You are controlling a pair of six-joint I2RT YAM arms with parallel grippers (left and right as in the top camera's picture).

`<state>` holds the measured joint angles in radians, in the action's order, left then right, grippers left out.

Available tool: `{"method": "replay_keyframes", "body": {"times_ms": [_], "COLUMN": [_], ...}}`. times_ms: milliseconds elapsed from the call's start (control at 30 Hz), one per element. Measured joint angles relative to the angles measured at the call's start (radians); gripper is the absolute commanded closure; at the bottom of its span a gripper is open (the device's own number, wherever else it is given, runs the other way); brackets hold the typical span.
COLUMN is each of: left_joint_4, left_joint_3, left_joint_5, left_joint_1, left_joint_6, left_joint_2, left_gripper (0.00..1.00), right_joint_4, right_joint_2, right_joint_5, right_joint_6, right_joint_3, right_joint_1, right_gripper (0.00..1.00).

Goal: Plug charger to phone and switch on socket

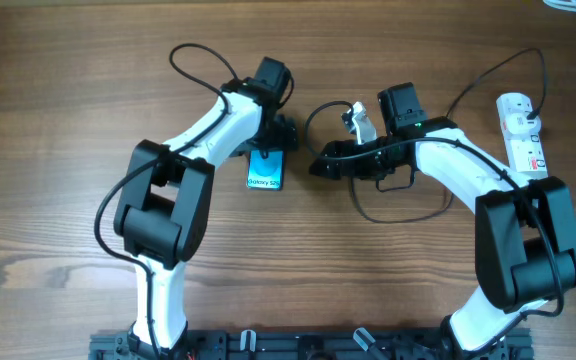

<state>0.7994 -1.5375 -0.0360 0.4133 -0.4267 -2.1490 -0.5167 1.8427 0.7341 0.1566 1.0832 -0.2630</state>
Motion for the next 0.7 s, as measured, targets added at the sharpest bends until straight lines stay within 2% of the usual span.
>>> {"method": "replay_keyframes", "body": {"times_ms": [167,233,267,333,500,600,700], "left_joint_4": [0.100,0.180,0.214,0.265,0.289,0.332,0.360], "left_joint_3": [-0.005,-0.007,-0.007,-0.007,-0.007,-0.007,-0.007], "left_joint_5": [-0.002,0.027,0.043,0.072,0.094,0.100,0.102], "left_joint_1": [-0.007,-0.007,-0.007,-0.007,-0.007,-0.007,-0.007], "left_joint_6": [0.014,0.002,-0.003,-0.013,-0.024,-0.023,-0.023], "left_joint_2": [-0.004,-0.004,-0.005,-0.007,-0.011,-0.013,-0.016], "left_gripper": [0.25,0.19,0.11,0.04,0.09,0.09,0.12], "right_joint_4": [-0.002,-0.009,-0.016,-0.021,-0.034,-0.039,-0.016], "right_joint_2": [0.000,0.000,0.000,0.000,0.000,0.000,0.000], "right_joint_5": [0.002,0.013,0.026,0.053,0.074,0.079,0.096], "right_joint_6": [0.008,0.014,0.018,0.023,0.026,0.033,0.058], "right_joint_3": [0.000,0.000,0.000,0.000,0.000,-0.012,-0.066], "right_joint_1": [0.000,0.000,0.000,0.000,-0.010,-0.037,-0.072], "right_gripper": [0.00,0.00,0.00,0.00,0.00,0.00,0.00]}}
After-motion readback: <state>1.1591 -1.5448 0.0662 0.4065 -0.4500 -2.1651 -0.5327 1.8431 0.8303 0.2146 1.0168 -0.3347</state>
